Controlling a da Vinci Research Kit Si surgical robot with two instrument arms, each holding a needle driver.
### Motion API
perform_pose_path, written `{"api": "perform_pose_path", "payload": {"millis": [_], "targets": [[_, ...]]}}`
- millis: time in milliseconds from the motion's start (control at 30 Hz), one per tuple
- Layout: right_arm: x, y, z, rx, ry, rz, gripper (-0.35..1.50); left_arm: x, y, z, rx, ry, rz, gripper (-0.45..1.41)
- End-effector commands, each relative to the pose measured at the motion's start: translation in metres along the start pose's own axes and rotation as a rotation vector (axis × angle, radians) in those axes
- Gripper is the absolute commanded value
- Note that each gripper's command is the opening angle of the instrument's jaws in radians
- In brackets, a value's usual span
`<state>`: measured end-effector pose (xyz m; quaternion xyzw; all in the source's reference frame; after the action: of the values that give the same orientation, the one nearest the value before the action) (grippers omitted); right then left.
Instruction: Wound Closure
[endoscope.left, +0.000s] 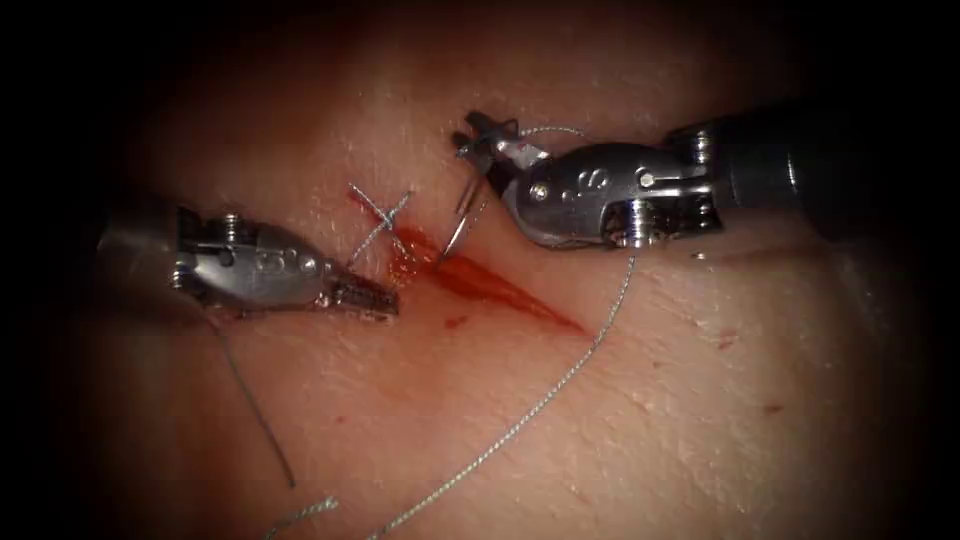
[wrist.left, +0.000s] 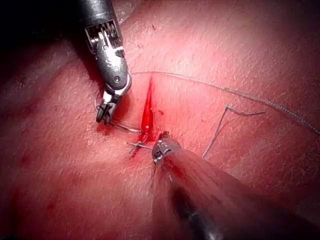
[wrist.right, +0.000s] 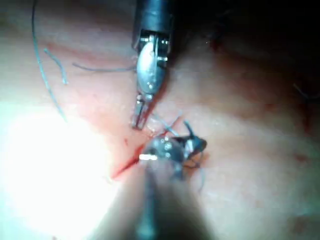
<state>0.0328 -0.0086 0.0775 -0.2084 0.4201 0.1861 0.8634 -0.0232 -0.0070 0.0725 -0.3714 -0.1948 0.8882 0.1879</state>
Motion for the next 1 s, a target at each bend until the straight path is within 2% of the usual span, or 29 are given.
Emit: {"api": "perform_pose_path", "payload": {"millis": [33,433,800,1000], "targets": [[-0.0004,-0.0011,0.0006,0.0,0.0,-0.002,-0.35,-0.0003,0.0003,0.0008,-0.004,0.001,0.002,-0.18],[-0.0005,-0.0015,0.001,-0.016,0.002,-0.039,-0.35,-0.0008,0.0007,0.0003,-0.009,0.001,0.001,-0.18],[0.0019,-0.0012,-0.0004,0.016,0.03,-0.018,-0.35,-0.0006,0.0006,0.0005,-0.007,-0.002,-0.001,-0.18],[0.0009,0.0,-0.001,0.008,0.02,-0.019,-0.35,-0.0008,0.0008,0.0006,-0.009,-0.002,0.001,-0.21]]}}
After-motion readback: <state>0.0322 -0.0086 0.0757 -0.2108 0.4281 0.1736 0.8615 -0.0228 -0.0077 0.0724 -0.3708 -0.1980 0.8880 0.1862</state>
